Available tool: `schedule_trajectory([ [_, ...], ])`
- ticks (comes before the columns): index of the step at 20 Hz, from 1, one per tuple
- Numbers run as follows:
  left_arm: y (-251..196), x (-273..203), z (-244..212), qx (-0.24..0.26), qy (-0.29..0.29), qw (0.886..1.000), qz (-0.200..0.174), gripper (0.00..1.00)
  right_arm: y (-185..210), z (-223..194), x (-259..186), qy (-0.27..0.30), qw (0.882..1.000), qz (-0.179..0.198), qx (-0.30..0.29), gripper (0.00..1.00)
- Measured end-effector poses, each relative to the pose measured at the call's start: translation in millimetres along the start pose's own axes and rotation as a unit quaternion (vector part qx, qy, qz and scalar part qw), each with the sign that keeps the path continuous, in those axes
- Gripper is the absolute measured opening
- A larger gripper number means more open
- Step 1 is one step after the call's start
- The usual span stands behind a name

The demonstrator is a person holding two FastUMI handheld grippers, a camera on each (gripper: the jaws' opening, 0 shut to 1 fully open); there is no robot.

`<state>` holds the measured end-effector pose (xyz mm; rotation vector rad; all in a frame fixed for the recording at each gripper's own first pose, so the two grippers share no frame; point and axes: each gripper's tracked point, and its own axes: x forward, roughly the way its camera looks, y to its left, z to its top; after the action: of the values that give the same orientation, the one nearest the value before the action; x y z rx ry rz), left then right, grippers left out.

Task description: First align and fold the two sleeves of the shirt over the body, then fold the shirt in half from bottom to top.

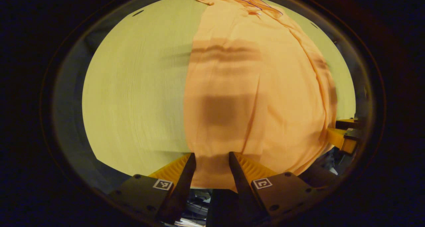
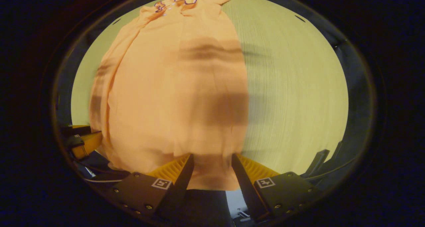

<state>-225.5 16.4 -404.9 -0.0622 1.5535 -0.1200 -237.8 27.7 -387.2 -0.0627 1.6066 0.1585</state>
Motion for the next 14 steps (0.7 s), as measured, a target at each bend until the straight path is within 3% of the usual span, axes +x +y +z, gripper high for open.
schedule_trajectory([
  [1,-2,0,1,0.004,-0.002,1.0,-0.002,0.69,0,1,-1,0.002,1.0,0.001,0.002,0.77],
  [2,-5,0,0,0.008,-0.001,1.0,-0.001,0.63,0,2,0,0.0,1.0,0.001,0.009,0.6],
  [3,-9,0,2,0.014,-0.005,1.0,0.0,0.57,0,2,-2,0.005,1.0,0.003,0.001,0.51],
  [5,-15,1,5,0.023,-0.008,1.0,0.004,0.29,1,3,-2,0.006,1.0,0.006,0.001,0.48],
  [6,-14,2,3,0.028,-0.005,1.0,0.007,0.17,1,7,-3,-0.002,1.0,0.006,0.017,0.31],
  [7,-14,1,5,0.028,-0.004,1.0,0.007,0.15,1,3,-2,0.002,1.0,0.008,0.013,0.14],
  [9,-14,3,5,0.017,-0.008,1.0,0.002,0.15,2,7,-4,-0.006,1.0,0.008,0.016,0.14],
  [10,-14,2,6,0.013,-0.009,1.0,0.002,0.07,3,5,-2,-0.005,1.0,0.008,0.016,0.03],
  [14,-13,0,6,0.007,-0.011,1.0,0.001,0.07,3,4,-2,-0.011,1.0,0.005,0.004,0.03],
])
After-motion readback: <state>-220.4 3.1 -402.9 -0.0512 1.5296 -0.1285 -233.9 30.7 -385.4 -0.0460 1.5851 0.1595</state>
